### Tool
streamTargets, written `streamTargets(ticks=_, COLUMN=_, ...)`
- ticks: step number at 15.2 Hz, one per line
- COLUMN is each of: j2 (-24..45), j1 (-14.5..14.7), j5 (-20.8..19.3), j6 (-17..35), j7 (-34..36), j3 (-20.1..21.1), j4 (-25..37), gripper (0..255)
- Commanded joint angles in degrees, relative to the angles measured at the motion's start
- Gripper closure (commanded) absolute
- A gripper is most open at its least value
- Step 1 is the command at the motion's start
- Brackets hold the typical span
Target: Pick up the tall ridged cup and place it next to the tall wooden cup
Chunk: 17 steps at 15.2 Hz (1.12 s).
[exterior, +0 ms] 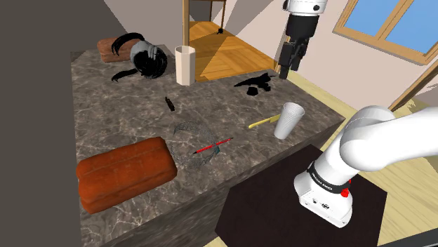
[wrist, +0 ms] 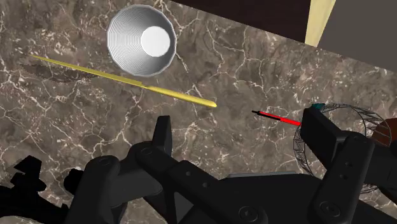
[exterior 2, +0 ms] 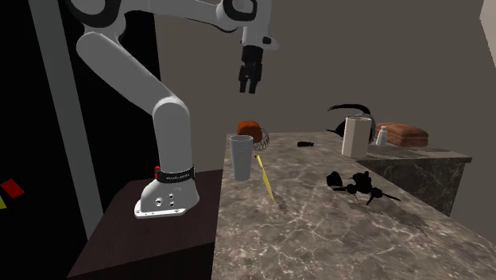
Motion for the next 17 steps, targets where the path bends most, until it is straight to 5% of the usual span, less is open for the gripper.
streamTargets(ticks=1, j2=0.0, j1=0.0, j5=0.0, j6=0.0, j7=0.0, j3=0.0, j4=0.0, gripper=0)
streamTargets(ticks=12, j2=-27.8, j1=2.6, j5=-11.2, j6=12.3, j7=-20.9, j3=-4.2, j4=-31.1, gripper=0)
streamTargets(ticks=17, j2=-28.1, j1=1.3, j5=-11.5, j6=16.1, j7=-21.6, j3=-4.3, j4=-35.1, gripper=0)
